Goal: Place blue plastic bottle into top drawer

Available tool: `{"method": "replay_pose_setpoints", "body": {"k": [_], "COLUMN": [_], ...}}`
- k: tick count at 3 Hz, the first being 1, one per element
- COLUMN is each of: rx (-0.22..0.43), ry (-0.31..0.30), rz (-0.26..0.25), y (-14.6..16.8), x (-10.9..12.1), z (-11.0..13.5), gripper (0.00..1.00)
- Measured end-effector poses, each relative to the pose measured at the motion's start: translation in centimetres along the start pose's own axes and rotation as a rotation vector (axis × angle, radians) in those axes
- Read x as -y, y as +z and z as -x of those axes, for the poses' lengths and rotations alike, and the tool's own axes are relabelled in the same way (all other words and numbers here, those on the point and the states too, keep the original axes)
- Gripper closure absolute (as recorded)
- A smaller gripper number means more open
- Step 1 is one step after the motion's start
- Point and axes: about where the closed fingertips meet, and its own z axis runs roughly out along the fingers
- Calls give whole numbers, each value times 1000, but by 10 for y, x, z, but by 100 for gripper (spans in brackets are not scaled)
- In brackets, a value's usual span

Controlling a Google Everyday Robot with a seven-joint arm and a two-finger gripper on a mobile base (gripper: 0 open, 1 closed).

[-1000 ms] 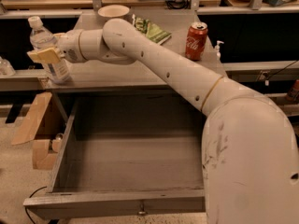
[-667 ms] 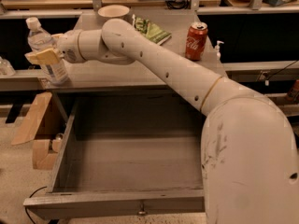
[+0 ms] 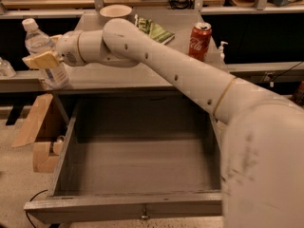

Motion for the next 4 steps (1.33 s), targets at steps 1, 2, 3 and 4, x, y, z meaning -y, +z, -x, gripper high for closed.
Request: {"method": "replay_pose_setpoints", "body": {"k": [1, 2, 3, 4], "rx": [15, 18, -4, -36], "ry": [-36, -42, -22, 11], "rz": [-54, -107, -127, -132], "y": [-39, -68, -88, -107], "x": [-46, -95, -135, -149], "z": [30, 40, 10, -35], "gripper": [100, 100, 100, 100]}}
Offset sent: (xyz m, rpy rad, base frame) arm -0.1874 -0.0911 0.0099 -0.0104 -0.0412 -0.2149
